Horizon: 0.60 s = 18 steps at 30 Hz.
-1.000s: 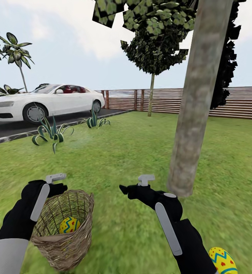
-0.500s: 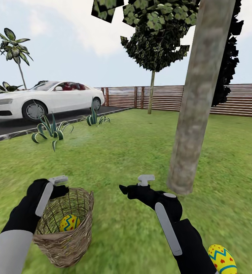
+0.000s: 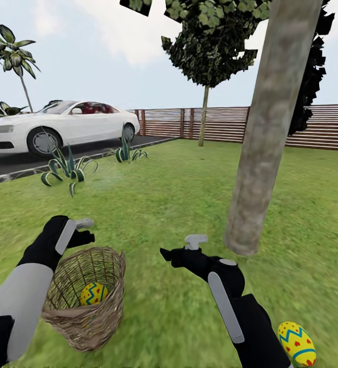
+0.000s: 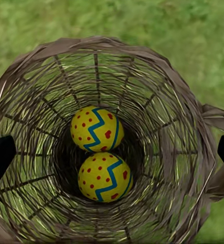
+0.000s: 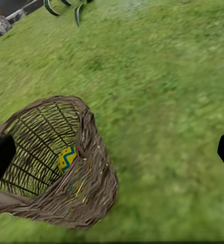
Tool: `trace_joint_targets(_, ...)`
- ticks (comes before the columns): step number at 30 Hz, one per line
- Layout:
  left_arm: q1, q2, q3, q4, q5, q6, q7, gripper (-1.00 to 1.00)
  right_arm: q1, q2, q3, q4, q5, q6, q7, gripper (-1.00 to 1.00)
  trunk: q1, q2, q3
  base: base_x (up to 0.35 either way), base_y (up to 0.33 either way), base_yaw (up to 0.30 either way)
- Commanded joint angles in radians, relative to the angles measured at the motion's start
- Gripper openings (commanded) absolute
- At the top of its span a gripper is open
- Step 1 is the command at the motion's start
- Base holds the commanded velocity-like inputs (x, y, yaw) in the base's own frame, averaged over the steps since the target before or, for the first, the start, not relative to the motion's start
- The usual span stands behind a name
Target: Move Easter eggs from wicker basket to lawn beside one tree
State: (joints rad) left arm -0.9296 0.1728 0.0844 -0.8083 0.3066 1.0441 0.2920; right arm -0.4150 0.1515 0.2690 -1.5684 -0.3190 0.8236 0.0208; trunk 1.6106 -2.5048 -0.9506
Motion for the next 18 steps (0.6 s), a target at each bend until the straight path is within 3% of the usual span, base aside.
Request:
trace_joint_targets(1, -0.018, 0.001, 0.0, 0.026, 0.01, 0.003, 0.009, 1.0, -0.001, 0.0, -0.001, -0.001, 0.001, 0.005, 0.002, 1.0, 0.0, -0.001, -0.005, 0.0, 0.0, 0.0)
trace_joint_targets(7, -0.051, 0.004, 0.0, 0.085, 0.01, 0.003, 0.009, 1.0, -0.001, 0.0, -0.001, -0.001, 0.001, 0.005, 0.002, 1.0, 0.003, -0.002, -0.028, 0.0, 0.0, 0.0)
trace_joint_targets(18, -0.068, 0.054, 0.002, 0.153, 0.011, 0.003, 0.003, 1.0, -0.001, 0.0, -0.001, -0.001, 0.001, 0.006, 0.002, 1.0, 0.008, -0.005, -0.071, 0.0, 0.0, 0.0)
